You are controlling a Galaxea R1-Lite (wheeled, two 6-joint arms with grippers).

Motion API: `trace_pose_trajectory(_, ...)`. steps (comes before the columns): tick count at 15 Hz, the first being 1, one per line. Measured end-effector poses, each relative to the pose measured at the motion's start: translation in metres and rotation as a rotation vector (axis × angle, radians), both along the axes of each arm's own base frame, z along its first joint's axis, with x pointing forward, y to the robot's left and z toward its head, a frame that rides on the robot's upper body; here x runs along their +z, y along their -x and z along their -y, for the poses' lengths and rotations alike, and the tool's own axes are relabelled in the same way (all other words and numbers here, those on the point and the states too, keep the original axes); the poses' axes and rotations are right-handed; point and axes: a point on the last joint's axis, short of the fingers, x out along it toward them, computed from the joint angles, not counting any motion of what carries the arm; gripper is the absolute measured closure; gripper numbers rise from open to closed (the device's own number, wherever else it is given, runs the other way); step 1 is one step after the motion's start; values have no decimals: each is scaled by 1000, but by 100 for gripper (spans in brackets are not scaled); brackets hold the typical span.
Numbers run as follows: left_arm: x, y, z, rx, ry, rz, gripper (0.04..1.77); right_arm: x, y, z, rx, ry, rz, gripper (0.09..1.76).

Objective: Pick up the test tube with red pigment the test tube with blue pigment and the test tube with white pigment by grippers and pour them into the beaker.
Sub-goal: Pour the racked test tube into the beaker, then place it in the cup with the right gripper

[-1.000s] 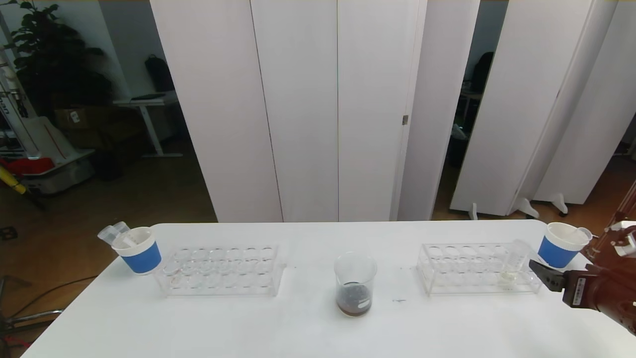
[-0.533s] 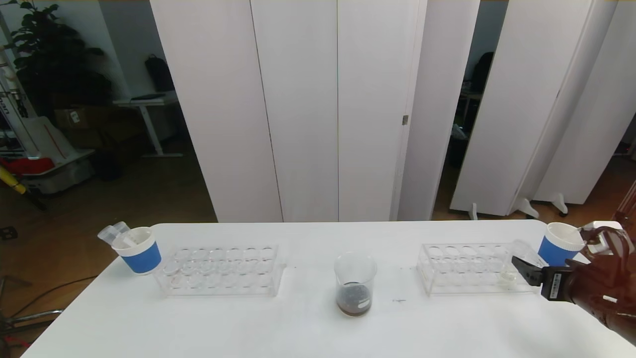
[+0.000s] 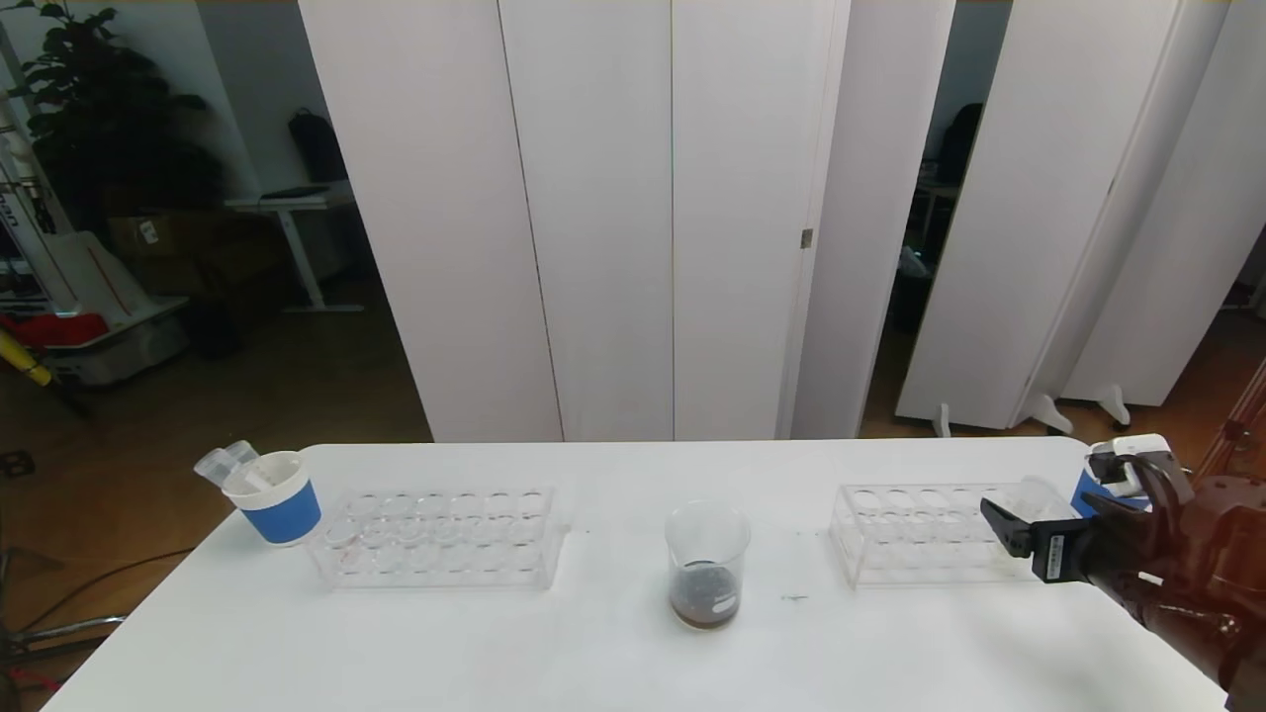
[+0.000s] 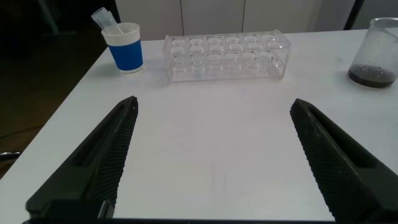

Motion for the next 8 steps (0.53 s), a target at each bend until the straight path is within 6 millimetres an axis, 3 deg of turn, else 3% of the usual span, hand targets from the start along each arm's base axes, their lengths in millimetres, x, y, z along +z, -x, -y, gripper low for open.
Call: trace_pose_trajectory(8,0,0,0,0,0,0,6,-10,-12,-7,24,-1,25,10)
